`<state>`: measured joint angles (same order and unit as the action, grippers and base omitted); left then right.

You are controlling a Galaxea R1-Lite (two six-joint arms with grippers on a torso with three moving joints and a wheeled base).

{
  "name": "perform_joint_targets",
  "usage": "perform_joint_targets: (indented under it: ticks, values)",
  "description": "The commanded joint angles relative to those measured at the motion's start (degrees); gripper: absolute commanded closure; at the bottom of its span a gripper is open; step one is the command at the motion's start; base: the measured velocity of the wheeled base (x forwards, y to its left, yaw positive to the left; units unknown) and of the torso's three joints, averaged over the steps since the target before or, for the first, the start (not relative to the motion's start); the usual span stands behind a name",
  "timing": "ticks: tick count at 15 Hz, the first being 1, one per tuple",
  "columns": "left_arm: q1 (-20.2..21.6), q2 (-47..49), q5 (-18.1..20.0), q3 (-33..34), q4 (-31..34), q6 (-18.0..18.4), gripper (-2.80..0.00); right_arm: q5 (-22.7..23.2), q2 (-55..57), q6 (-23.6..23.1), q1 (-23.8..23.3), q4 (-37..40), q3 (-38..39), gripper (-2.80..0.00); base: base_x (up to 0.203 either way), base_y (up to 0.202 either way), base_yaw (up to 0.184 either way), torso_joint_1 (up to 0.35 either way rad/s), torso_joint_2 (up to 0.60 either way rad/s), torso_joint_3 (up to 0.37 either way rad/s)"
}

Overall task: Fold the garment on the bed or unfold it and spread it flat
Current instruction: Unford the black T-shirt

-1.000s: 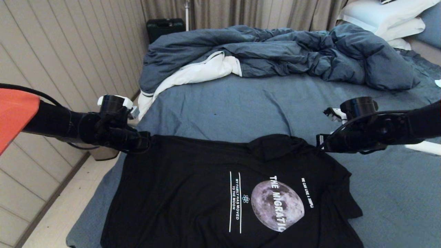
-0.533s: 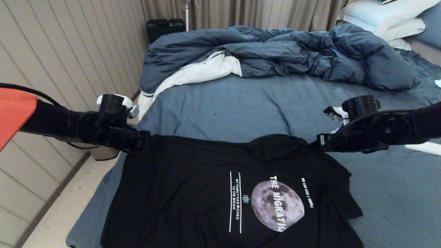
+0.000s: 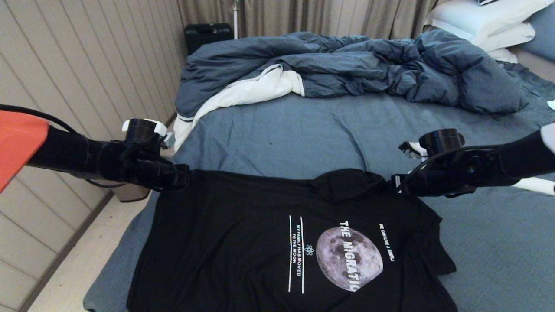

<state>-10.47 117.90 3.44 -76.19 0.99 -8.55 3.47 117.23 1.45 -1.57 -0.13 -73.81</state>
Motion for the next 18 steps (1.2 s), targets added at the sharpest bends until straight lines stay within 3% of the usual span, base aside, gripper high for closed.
perform_joint_targets:
  ticks: [1, 2, 10, 13, 18]
  values:
    - [0.0, 0.0, 0.1, -0.1, 0.0, -0.1, -2.8, 0.0, 0.3, 0.0, 0.1, 0.1, 0.2, 0.0, 0.0, 0.0, 0.0, 0.0, 0.0, 0.0]
    - [0.0, 0.1, 0.2, 0.0, 0.0, -0.1, 0.0, 0.0, 0.1, -0.1, 0.2, 0.0, 0.5, 0.0, 0.0, 0.0, 0.0, 0.0, 0.0, 0.0]
    - [0.0, 0.8, 0.4, -1.0, -0.7, -0.1, 0.0, 0.0, 0.5, 0.2, 0.2, -1.3, -0.8, 0.0, 0.0, 0.0, 0.0, 0.0, 0.0, 0.0]
    - [0.0, 1.0, -0.1, -2.3, -6.0, 0.0, 0.0, -0.3, 0.5, 1.2, 0.3, -3.9, -2.7, 0.0, 0.0, 0.0, 0.0, 0.0, 0.0, 0.0]
    - [0.0, 0.1, -0.5, -8.3, -7.5, -0.9, 0.0, -3.3, 0.5, 4.1, 0.8, -4.2, -9.5, 0.0, 0.0, 0.0, 0.0, 0.0, 0.0, 0.0]
